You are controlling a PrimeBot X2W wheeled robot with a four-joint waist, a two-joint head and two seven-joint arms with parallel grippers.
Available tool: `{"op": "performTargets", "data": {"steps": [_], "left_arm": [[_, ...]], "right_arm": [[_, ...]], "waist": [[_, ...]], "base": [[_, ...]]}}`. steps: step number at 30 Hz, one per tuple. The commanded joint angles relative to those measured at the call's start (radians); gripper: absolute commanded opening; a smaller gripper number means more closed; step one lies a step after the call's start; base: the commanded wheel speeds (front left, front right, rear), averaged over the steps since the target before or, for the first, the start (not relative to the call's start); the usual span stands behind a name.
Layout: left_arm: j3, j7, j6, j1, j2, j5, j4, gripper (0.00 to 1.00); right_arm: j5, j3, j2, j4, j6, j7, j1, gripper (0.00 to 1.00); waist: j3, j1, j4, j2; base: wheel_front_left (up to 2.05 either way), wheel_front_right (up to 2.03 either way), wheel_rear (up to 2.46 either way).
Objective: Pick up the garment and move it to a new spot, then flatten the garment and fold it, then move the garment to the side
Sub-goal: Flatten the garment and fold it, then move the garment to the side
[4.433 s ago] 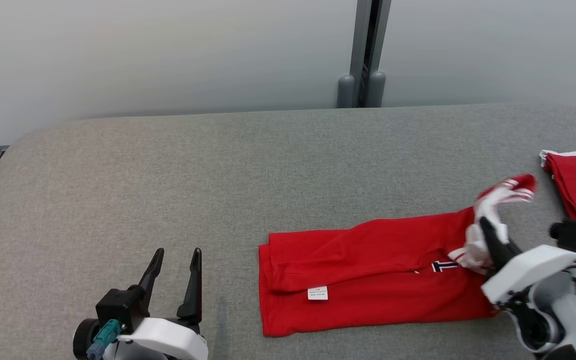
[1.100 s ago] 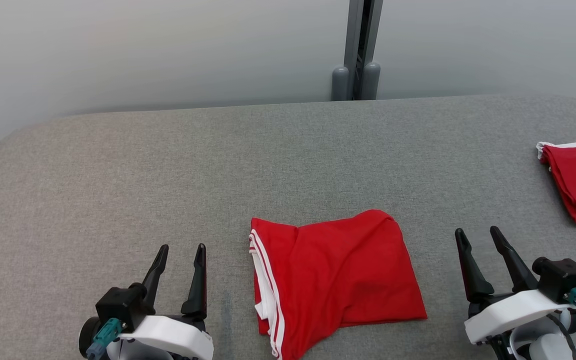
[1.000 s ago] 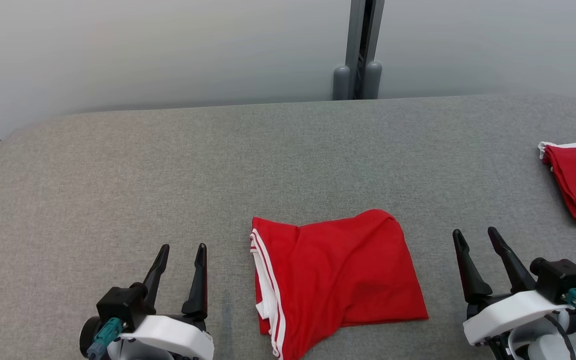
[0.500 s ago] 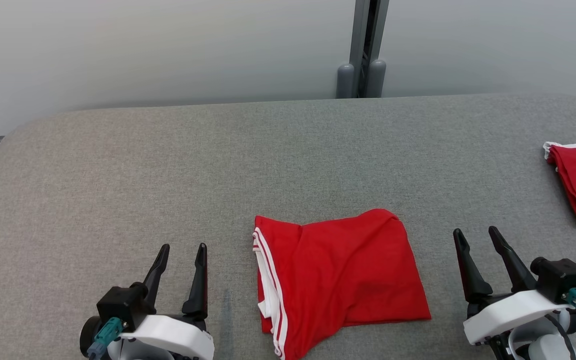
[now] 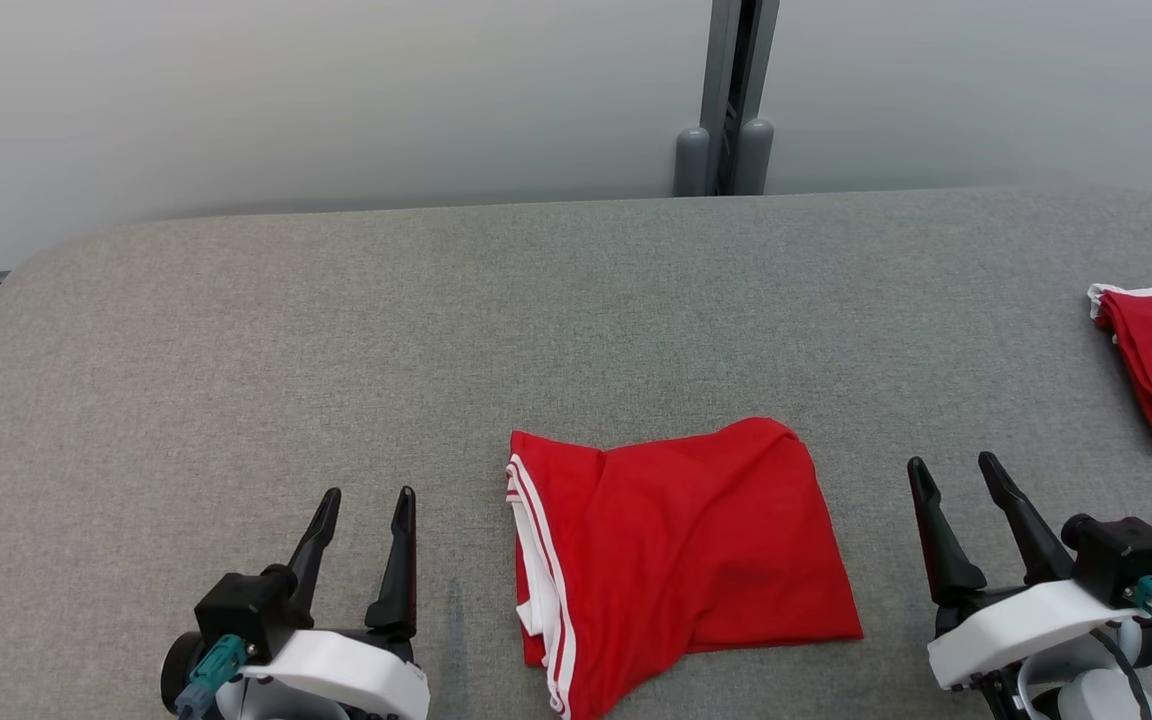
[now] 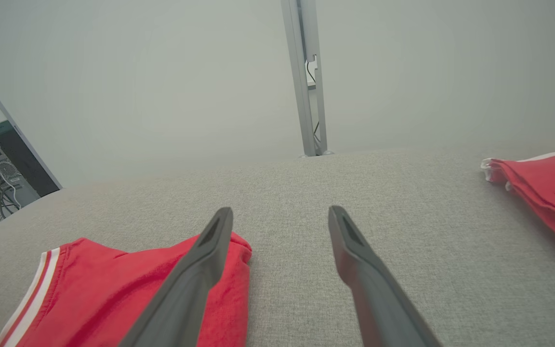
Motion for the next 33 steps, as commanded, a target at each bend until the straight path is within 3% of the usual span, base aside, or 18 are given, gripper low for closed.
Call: {"op": "performTargets", "data": {"steps": [1, 13, 22, 33], "left_arm": [[0.000, -0.004, 0.000, -0.009, 0.004, 0.004, 0.000, 1.00], [-0.005, -0.004, 0.000, -0.021, 0.004, 0.000, 0.000, 1.00], [-0.023, -0.004, -0.007, -0.048, 0.004, 0.002, 0.008, 1.00], [-0.039, -0.004, -0.005, -0.083, 0.004, 0.007, 0.015, 1.00]], "right_arm": [[-0.005, -0.003, -0.004, -0.005, 0.000, 0.004, 0.010, 1.00], [0.014, 0.011, -0.004, 0.007, 0.000, 0.039, 0.002, 1.00], [0.206, 0.143, -0.048, 0.039, 0.000, 0.185, -0.044, 1.00], [0.394, 0.222, -0.081, 0.155, 0.000, 0.314, -0.121, 1.00]], "waist": [[0.000, 0.0000, 0.000, 0.0000], [0.016, 0.0000, 0.010, 0.0000], [0.071, 0.0000, 0.045, 0.0000], [0.114, 0.0000, 0.098, 0.0000]], "base": [[0.00, 0.00, 0.00], [0.00, 0.00, 0.00], [0.00, 0.00, 0.00], [0.00, 0.00, 0.00]]}}
